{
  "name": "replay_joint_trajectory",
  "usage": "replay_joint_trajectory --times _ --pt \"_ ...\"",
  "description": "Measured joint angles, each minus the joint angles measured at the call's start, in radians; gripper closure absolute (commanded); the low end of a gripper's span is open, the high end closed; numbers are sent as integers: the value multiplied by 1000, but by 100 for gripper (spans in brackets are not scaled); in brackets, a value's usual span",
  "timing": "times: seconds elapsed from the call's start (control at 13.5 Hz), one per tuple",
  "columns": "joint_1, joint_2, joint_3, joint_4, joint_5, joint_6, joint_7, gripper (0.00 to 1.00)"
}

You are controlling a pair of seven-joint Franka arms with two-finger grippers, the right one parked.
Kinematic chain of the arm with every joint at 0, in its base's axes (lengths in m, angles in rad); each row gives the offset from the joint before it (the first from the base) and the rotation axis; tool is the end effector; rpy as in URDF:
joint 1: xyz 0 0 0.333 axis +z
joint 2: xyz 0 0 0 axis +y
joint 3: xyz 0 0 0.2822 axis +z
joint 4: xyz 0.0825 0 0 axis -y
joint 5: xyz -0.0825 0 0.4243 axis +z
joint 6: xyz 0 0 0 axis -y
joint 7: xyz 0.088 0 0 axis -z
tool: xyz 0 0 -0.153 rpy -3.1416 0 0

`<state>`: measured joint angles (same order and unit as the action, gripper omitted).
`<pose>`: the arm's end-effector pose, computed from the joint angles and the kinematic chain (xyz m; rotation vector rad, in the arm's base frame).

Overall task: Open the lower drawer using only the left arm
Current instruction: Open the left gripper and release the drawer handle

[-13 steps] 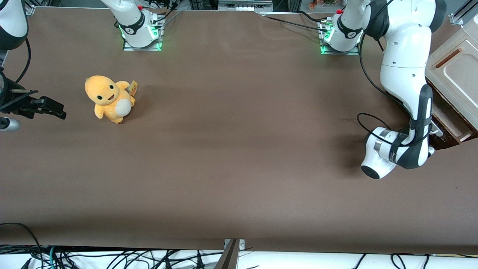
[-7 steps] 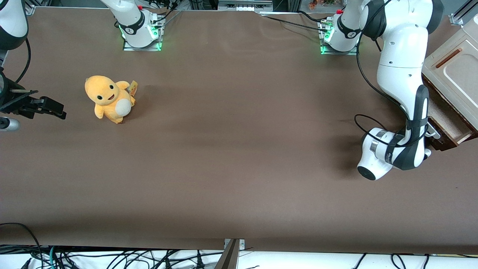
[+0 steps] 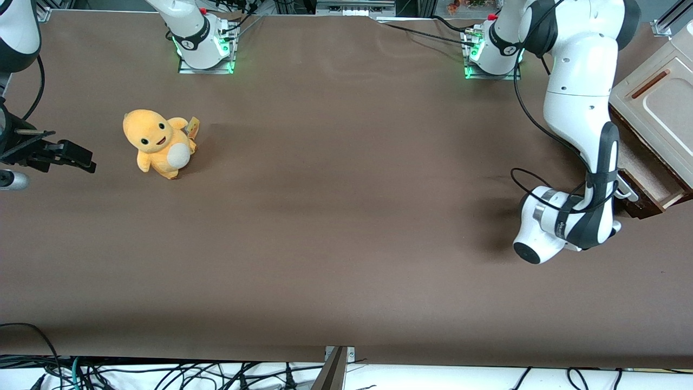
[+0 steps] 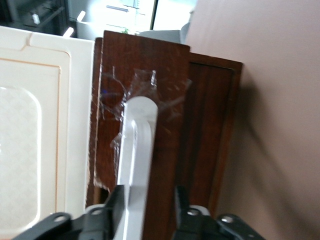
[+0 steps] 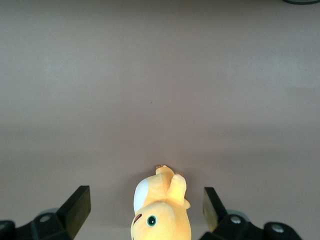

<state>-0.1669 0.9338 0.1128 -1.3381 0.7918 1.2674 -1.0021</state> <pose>0.6164 0.0815 0.1205 -1.7167 -0.6882 0.3800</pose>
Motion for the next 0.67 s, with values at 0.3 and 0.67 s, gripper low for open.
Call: replay_joint_trajectory --times 0.3,0.67 --pt "-18 -24 0 88 -132 1 68 0" --pt "-12 -97 5 153 -390 2 156 0"
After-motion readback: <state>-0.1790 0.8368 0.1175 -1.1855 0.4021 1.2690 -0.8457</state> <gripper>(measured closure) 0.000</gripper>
